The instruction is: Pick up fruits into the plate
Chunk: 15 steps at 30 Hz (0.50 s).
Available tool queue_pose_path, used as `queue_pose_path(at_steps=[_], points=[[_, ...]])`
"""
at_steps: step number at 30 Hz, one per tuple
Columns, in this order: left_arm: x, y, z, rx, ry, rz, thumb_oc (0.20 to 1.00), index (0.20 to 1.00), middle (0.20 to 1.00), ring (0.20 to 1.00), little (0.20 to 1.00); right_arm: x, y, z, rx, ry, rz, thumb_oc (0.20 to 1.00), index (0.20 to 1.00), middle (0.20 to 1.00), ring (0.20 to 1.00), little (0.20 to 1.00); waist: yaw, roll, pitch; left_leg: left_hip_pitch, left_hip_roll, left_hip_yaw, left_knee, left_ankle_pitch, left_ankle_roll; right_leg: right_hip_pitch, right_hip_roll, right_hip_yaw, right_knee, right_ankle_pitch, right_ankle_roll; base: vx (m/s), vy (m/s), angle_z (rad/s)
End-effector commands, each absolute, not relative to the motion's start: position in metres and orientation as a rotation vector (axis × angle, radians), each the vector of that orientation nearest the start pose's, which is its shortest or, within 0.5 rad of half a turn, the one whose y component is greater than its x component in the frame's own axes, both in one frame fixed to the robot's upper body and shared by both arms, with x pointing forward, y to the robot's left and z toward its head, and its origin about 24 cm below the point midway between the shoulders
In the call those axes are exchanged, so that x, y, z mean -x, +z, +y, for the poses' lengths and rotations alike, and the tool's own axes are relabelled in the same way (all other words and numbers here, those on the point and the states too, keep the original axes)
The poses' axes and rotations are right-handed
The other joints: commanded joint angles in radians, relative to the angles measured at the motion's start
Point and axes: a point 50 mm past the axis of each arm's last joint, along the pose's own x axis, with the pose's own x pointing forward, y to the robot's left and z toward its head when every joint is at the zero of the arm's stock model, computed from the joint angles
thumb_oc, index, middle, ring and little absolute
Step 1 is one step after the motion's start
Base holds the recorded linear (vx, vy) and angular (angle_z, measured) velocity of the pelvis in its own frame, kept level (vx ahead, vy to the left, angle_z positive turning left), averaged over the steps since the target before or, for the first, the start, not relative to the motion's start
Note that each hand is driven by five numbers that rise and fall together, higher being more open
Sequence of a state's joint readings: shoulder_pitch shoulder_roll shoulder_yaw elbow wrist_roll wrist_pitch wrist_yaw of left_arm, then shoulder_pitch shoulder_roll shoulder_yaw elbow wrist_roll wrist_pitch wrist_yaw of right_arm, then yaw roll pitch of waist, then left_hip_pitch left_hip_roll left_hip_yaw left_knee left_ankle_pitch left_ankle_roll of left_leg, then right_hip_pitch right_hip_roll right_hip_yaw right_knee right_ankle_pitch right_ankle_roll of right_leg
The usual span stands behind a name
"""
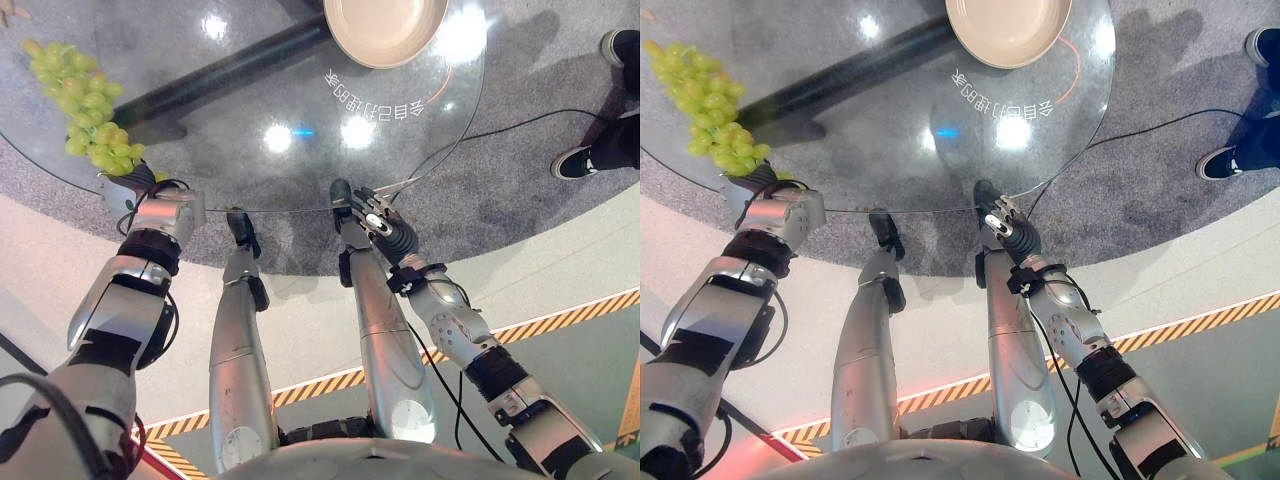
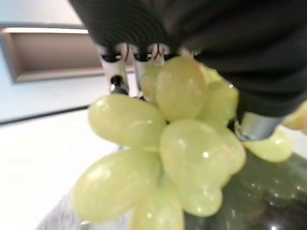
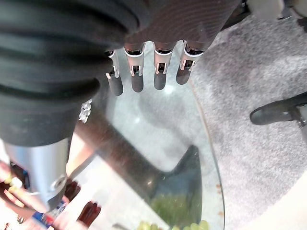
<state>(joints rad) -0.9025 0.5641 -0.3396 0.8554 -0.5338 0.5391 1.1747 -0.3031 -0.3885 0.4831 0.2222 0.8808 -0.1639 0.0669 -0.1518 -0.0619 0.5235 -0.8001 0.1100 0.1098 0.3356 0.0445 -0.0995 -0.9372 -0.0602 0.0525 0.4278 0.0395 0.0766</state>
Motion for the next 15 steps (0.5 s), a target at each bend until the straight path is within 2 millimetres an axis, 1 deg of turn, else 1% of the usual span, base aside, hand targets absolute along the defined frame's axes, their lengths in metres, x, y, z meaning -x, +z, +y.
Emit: queue_pose_path(at_steps=[1, 2, 4, 8, 9, 10, 15], points=[[-0.341, 0.132, 0.309, -0.69, 1.262, 0.363, 0.2, 0.2, 0.2, 0.2, 0.2, -0.271, 0.06, -0.125, -0.392, 0.48, -0.012, 1.0, 1.0, 1.0, 1.0, 1.0, 0.01, 0.049, -0.004, 0.059, -0.099, -0.023, -0.028, -0.06, 0.045, 0.103, 0.09, -0.102, 0.023, -0.142, -0.052, -0.1, 0.064, 0.04], [-0.341, 0.142, 0.315, -0.724, 1.267, 0.339, 0.2, 0.2, 0.2, 0.2, 0.2, -0.275, 0.065, -0.126, -0.382, 0.487, -0.025, 1.0, 1.0, 1.0, 1.0, 1.0, 0.014, 0.058, -0.004, 0.059, -0.094, -0.014, -0.052, -0.022, 0.047, 0.1, 0.087, -0.106, 0.005, -0.112, -0.058, -0.03, 0.094, 0.06], [-0.34, 0.147, 0.323, -0.765, 1.267, 0.322, 0.2, 0.2, 0.2, 0.2, 0.2, -0.275, 0.062, -0.127, -0.375, 0.49, -0.018, 1.0, 1.0, 1.0, 1.0, 1.0, 0.017, 0.065, -0.004, 0.095, -0.096, -0.017, -0.063, -0.021, 0.044, 0.134, 0.083, -0.103, -0.002, -0.117, -0.06, -0.06, 0.084, 0.05], [-0.338, 0.158, 0.334, -0.83, 1.26, 0.285, 0.2, 0.2, 0.2, 0.2, 0.2, -0.275, 0.059, -0.129, -0.361, 0.491, -0.004, 1.0, 1.0, 1.0, 1.0, 1.0, 0.021, 0.077, -0.004, 0.157, -0.099, -0.021, -0.081, -0.022, 0.042, 0.192, 0.07, -0.104, -0.018, -0.122, -0.061, -0.01, 0.071, 0.03], [-0.338, 0.163, 0.337, -0.855, 1.256, 0.267, 0.2, 0.2, 0.2, 0.2, 0.2, -0.274, 0.057, -0.129, -0.357, 0.492, 0.002, 1.0, 1.0, 1.0, 1.0, 1.0, 0.023, 0.08, -0.004, 0.181, -0.101, -0.021, -0.088, -0.023, 0.041, 0.213, 0.066, -0.105, -0.022, -0.125, -0.061, -0.01, 0.049, 0.02], [-0.338, 0.165, 0.338, -0.862, 1.254, 0.262, 0.2, 0.2, 0.2, 0.2, 0.2, -0.274, 0.057, -0.129, -0.355, 0.494, 0.002, 1.0, 1.0, 1.0, 1.0, 1.0, 0.024, 0.08, -0.004, 0.187, -0.101, -0.022, -0.089, -0.023, 0.041, 0.219, 0.066, -0.106, -0.023, -0.125, -0.061, -0.01, 0.065, 0.06], [-0.338, 0.187, 0.347, -0.987, 1.233, 0.175, 0.2, 0.2, 0.2, 0.2, 0.2, -0.273, 0.053, -0.131, -0.343, 0.498, 0.012, 1.0, 1.0, 1.0, 1.0, 1.0, 0.027, 0.089, -0.004, 0.283, -0.101, -0.021, -0.124, -0.023, 0.04, 0.308, 0.052, -0.112, -0.047, -0.128, -0.058, -0.01, 0.056, 0.1]])
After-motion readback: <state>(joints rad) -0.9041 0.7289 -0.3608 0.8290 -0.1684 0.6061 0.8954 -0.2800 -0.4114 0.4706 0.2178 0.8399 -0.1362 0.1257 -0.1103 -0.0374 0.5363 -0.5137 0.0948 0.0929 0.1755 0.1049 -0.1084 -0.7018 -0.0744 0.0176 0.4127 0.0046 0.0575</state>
